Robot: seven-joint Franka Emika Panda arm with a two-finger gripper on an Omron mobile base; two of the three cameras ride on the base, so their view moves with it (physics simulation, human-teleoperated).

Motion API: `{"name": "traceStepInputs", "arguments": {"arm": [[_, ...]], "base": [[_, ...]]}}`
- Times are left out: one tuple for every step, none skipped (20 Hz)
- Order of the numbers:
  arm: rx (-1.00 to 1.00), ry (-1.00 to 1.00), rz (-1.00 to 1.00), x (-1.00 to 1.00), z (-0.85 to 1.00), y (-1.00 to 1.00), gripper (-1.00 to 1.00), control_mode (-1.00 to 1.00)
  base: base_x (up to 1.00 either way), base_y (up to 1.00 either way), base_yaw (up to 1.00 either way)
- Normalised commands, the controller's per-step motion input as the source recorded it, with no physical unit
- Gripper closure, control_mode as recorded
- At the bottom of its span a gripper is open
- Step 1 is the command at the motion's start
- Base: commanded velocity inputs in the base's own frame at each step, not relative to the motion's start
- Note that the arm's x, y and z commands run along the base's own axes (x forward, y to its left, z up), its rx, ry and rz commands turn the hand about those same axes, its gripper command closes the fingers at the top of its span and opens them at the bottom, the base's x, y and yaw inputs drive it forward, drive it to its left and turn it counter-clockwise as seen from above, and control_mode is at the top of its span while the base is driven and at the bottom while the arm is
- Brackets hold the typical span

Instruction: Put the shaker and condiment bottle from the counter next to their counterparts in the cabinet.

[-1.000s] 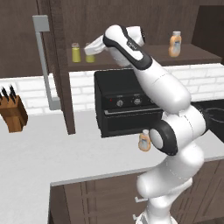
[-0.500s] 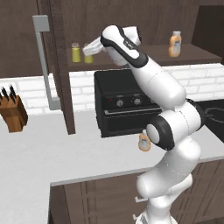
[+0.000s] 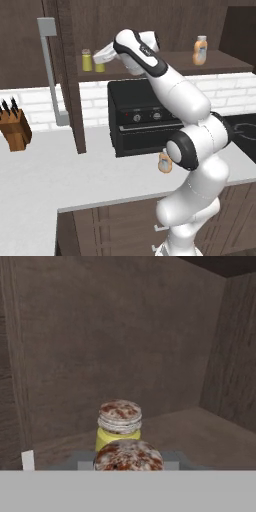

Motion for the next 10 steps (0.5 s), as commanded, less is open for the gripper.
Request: {"name": "traceStepInputs", "arguments": {"arm": [[0.00,0.00,0.02,0.19,-0.16,0.14,1.00,-1.00],[0.00,0.00,0.02,0.13,-0.28,0.13,1.00,-1.00],[0.01,0.00,0.02,0.08,-0.36,0.06,1.00,-1.00],[0.02,0.00,0.02,0.06,-0.41,0.01,1.00,-1.00],[0.03,0.00,0.03,0.04,-0.47,0.00,1.00,-1.00],[0.04,0.00,0.03,0.01,-0.49,0.00,1.00,-1.00],[0.03,0.00,0.03,0.02,-0.52,0.00,1.00,-1.00],[0.03,0.00,0.03,0.01,-0.49,0.00,1.00,-1.00],[0.02,0.00,0.03,0.01,-0.44,0.00,1.00,-1.00],[0.01,0.00,0.03,0.06,-0.38,0.00,1.00,-1.00]], "base": [[0.00,0.00,0.00],[0.00,0.00,0.00],[0.00,0.00,0.00],[0.00,0.00,0.00],[0.00,0.00,0.00],[0.00,0.00,0.00],[0.00,0.00,0.00],[0.00,0.00,0.00],[0.00,0.00,0.00],[0.00,0.00,0.00]]}}
